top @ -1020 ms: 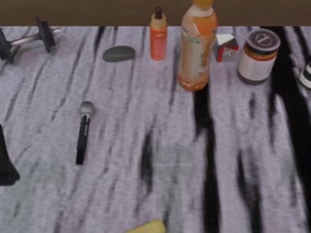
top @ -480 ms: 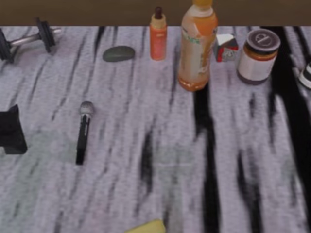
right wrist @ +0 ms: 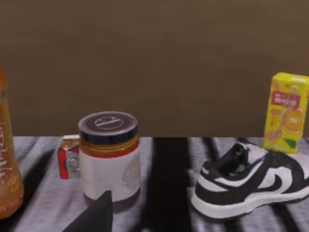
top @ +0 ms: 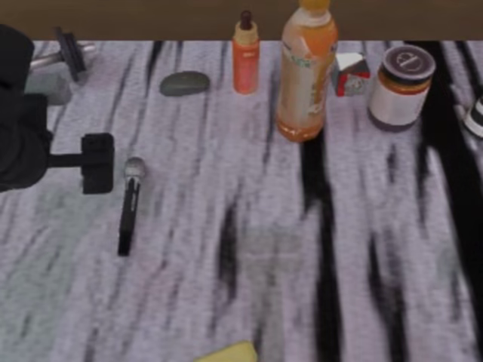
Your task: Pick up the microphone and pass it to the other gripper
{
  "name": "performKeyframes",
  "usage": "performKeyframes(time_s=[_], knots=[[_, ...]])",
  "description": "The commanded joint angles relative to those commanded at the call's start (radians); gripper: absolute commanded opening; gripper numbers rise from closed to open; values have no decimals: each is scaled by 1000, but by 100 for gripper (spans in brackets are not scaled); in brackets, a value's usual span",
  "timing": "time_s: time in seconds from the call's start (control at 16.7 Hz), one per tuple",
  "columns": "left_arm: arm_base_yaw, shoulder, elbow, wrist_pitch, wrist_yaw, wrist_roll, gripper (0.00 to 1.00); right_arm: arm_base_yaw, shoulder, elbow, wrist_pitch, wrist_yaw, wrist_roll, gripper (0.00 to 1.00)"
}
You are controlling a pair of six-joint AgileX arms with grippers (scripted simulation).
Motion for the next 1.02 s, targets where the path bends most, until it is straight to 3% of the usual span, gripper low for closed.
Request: performKeyframes(time_s=[0.48, 1.02], knots=[[-83, 494, 375, -231, -2, -73, 100, 0, 0, 0, 0, 0, 0, 100], [-87, 552, 406, -232, -2, -78, 100, 0, 0, 0, 0, 0, 0, 100]])
